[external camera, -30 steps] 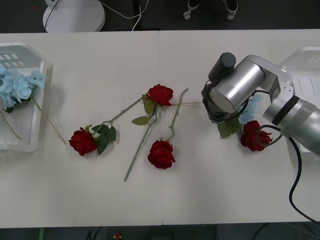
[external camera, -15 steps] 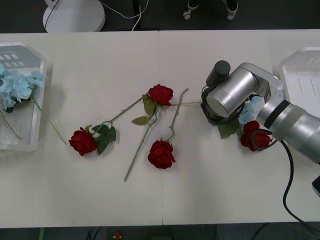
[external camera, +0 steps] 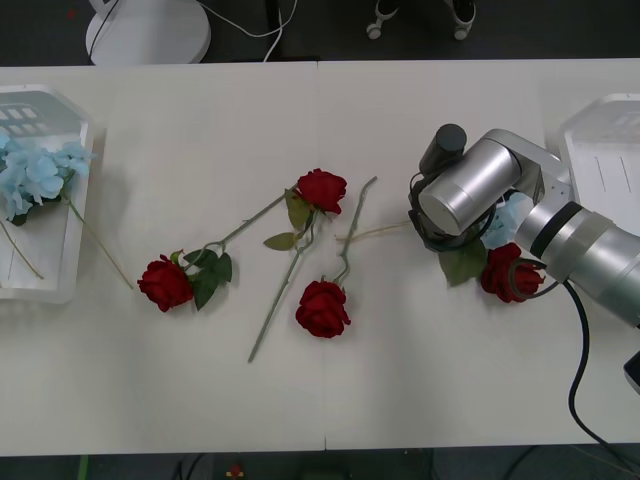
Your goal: Put the red flowers into the right box and the blue flowers into the left box
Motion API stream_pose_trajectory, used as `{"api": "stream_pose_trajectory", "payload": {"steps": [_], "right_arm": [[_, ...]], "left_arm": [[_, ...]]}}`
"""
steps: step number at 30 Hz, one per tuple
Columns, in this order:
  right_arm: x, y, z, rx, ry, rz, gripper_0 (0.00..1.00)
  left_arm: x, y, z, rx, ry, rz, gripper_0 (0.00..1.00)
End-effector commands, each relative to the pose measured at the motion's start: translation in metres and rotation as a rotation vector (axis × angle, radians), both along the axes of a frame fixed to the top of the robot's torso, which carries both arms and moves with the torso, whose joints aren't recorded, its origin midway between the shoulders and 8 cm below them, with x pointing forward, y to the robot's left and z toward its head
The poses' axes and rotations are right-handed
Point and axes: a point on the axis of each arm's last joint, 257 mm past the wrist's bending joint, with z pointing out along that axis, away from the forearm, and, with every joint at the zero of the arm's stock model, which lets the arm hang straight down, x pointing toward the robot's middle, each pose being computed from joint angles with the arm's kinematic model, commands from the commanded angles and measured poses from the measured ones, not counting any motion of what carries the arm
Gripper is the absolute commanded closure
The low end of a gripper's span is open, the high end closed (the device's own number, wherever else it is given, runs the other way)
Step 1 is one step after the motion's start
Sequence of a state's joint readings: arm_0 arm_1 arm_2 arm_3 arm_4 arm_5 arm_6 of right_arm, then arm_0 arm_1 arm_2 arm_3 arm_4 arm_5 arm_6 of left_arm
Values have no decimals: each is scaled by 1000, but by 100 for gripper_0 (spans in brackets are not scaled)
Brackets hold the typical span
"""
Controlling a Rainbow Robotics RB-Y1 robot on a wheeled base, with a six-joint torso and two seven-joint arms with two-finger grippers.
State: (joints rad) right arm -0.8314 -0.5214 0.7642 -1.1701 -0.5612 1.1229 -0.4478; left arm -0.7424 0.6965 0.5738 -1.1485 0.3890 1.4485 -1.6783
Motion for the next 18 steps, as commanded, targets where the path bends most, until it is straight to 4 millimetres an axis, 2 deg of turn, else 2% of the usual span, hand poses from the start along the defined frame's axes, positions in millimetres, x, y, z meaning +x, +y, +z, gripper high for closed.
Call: {"api": "stream_pose_trajectory", "payload": {"steps": [1, 3, 4, 5, 7, 9, 13, 14, 18], "right_arm": [[10, 21, 13, -1, -23, 65, 100], [12, 19, 17, -8, -25, 74, 100], [13, 17, 18, -10, -27, 76, 100], [14, 17, 21, -22, -27, 99, 100], [16, 12, 26, -30, -25, 120, 100], [22, 5, 37, -47, -32, 161, 100], [36, -4, 66, -114, -77, 275, 100], [42, -4, 81, -155, -104, 347, 100], [53, -4, 123, -240, -188, 504, 100]], "left_arm": [[-8, -13, 56, 31, -67, -81, 28], [-11, -41, 56, -39, -78, -105, 28], [-12, -47, 56, -46, -83, -109, 28], [-13, -61, 55, -55, -87, -120, 28], [-14, -82, 49, -51, -92, -128, 28], [-17, -111, 38, -26, -94, -132, 28], [-25, -156, 20, -27, -107, -120, 28], [-29, -175, 12, -46, -111, -118, 28], [-37, -217, -4, -95, -114, -119, 27]]}}
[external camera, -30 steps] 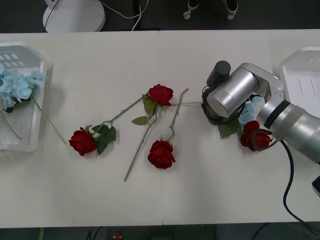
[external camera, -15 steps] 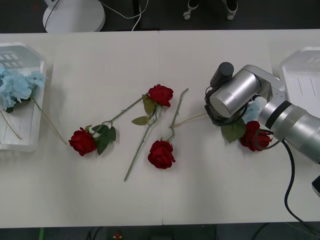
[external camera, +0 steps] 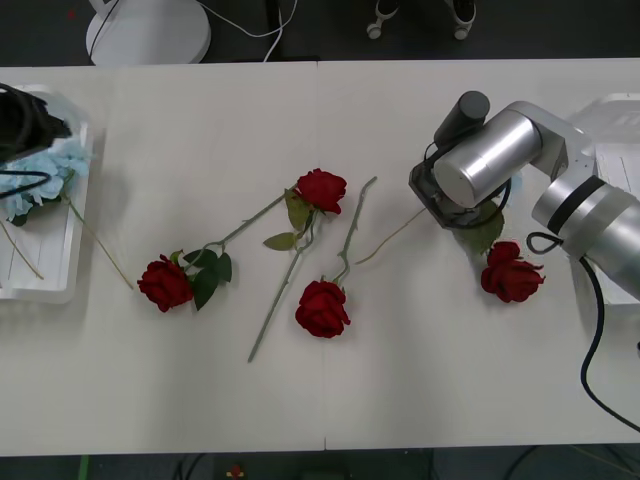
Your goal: Put the red flowers into the right box and the blue flowers into the left box
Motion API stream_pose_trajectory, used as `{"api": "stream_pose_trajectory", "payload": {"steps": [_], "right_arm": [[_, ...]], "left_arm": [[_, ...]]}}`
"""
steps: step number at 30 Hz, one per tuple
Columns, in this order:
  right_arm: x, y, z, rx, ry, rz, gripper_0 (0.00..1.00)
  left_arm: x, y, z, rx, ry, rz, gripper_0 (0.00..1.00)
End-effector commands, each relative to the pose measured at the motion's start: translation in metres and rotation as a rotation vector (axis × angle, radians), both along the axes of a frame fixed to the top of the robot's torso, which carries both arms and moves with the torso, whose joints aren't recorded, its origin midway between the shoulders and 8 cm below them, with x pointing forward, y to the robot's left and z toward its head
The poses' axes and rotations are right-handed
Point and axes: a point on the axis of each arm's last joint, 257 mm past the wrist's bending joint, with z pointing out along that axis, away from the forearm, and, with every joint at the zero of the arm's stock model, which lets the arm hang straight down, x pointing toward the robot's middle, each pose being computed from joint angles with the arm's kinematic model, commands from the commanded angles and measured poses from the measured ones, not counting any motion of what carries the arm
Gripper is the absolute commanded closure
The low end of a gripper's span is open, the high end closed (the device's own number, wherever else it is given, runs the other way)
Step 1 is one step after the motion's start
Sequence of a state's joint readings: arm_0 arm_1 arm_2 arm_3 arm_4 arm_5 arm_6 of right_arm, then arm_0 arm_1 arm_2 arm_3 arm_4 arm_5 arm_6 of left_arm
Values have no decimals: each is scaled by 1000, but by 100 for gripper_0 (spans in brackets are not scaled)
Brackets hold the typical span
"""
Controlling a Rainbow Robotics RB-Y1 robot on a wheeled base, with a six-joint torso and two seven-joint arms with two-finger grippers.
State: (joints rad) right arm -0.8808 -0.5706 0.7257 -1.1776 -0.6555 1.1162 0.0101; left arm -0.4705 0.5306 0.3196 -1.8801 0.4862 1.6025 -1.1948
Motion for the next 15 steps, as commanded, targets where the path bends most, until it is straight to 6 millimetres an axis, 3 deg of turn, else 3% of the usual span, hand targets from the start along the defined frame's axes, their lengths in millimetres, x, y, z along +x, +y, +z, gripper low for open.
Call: {"api": "stream_pose_trajectory", "payload": {"steps": [1, 4, 7, 12, 15], "right_arm": [[36, -1, 100, -93, -192, 233, 100], [41, 0, 133, -185, -266, 407, 100], [42, 15, 167, -227, -354, 600, 100], [28, 62, 212, -199, -481, 828, 100], [14, 102, 239, -162, -594, 954, 100]], "left_arm": [[-11, -58, -21, -23, -1, -48, 28], [-14, -91, -32, -77, 8, -36, 28], [-15, -126, -48, -123, 31, -5, 28], [-18, -168, -70, -141, 53, 72, 28], [-19, -182, -81, -91, 53, 79, 28]]}}
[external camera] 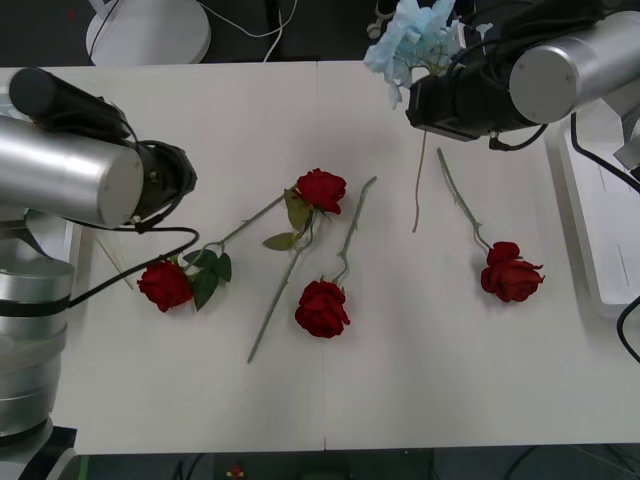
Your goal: Put the red flowers into the right box and the blue flowers into the left box
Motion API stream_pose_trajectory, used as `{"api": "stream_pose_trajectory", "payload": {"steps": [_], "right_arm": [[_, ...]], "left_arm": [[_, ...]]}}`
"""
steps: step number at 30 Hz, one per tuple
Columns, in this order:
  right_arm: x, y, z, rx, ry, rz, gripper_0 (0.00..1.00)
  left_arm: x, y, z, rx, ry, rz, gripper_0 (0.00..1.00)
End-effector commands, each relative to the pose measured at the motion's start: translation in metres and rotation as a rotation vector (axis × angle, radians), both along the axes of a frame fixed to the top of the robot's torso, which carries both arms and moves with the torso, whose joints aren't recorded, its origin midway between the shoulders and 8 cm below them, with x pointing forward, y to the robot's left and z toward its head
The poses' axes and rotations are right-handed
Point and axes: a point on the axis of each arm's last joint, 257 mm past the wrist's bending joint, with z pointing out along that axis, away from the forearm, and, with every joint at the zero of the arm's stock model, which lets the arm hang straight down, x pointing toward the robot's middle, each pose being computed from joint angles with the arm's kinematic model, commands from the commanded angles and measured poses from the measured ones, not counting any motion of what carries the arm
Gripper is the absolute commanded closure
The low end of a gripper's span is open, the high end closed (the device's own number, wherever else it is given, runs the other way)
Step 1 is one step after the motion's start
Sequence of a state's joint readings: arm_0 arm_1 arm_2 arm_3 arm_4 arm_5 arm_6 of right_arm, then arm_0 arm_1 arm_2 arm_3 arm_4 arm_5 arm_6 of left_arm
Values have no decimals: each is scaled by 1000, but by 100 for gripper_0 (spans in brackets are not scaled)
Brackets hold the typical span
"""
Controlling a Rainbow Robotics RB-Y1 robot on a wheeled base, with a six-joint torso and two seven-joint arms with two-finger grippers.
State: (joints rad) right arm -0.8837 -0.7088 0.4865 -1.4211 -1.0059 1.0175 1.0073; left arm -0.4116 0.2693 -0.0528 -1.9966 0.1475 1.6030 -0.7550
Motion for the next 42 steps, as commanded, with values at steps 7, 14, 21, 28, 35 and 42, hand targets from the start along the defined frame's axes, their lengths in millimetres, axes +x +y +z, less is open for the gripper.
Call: {"api": "stream_pose_trajectory", "payload": {"steps": [7, 14, 21, 28, 35, 42], "right_arm": [[-29, 114, 118, 167, -329, 377, 100], [-54, 157, 131, 142, -464, 565, 100], [-76, 191, 142, 160, -561, 685, 100], [-91, 210, 147, 224, -552, 723, 100], [-101, 227, 150, 265, -552, 743, 100], [-113, 244, 149, 294, -542, 772, 100]], "left_arm": [[-6, -34, -8, 87, -5, -118, 25], [-13, -5, 9, 127, -41, -345, 25], [-35, 21, 31, 156, -171, -529, 23], [-58, 12, 50, 16, -420, -651, 5], [-66, -23, 49, 7, -606, -704, 4], [-70, -82, 53, 48, -737, -798, 0]]}}
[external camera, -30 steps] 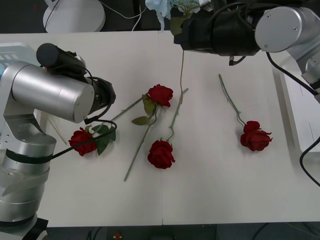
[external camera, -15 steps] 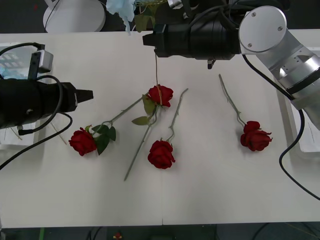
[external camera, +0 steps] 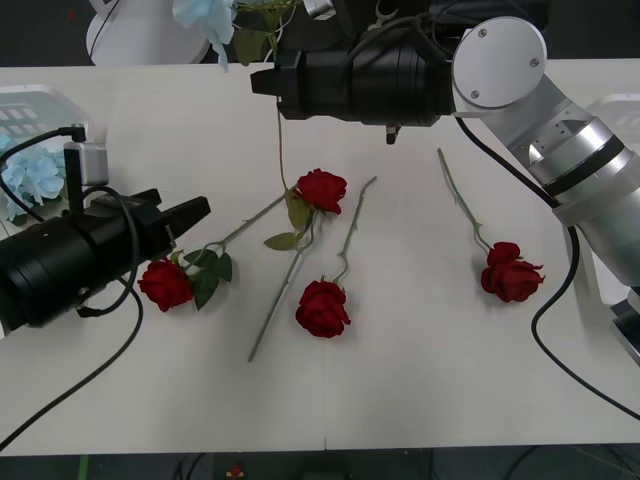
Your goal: Put the red flowers into the right box and the blue flowers into the left box
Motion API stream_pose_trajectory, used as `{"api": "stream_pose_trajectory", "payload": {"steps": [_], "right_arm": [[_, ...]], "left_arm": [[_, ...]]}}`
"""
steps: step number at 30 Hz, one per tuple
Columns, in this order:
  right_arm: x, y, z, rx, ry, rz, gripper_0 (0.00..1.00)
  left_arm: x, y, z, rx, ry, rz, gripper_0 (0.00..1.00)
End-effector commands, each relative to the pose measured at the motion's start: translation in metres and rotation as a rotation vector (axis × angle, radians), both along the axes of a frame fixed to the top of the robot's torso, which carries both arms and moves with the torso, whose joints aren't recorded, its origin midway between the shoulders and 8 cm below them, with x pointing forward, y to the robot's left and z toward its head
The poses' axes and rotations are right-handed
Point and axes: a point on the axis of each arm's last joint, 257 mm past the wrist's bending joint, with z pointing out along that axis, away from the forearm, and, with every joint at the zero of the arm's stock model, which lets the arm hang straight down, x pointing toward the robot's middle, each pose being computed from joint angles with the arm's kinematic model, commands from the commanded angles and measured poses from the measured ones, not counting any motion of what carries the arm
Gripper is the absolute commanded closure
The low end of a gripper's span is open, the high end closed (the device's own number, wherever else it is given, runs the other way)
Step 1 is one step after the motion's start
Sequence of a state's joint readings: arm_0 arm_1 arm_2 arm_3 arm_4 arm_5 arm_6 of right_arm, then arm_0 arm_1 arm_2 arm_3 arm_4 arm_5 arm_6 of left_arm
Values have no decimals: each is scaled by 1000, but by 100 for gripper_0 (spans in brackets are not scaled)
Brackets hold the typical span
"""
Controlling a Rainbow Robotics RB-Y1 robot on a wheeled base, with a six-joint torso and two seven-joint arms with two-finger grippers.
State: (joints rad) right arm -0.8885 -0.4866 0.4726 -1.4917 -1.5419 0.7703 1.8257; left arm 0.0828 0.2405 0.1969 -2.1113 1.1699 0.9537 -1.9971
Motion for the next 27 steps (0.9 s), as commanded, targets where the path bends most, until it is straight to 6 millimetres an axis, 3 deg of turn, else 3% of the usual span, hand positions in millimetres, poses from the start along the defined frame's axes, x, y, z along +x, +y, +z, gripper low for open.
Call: {"api": "stream_pose_trajectory", "payload": {"steps": [1, 8, 20, 24, 27], "right_arm": [[-22, 32, 46, 50, -87, 75, 100], [-29, 40, 40, 51, -71, 93, 100], [-34, 43, 41, 62, -57, 105, 100], [-34, 43, 41, 63, -54, 104, 100], [-34, 42, 41, 64, -53, 105, 100]], "left_arm": [[-10, -44, 16, 46, -124, -78, 0], [-11, -88, 28, 12, -192, -111, 0], [19, -114, 41, 50, -233, -141, 4], [30, -123, 42, 33, -227, -147, 17], [36, -127, 40, 40, -223, -148, 51]]}}
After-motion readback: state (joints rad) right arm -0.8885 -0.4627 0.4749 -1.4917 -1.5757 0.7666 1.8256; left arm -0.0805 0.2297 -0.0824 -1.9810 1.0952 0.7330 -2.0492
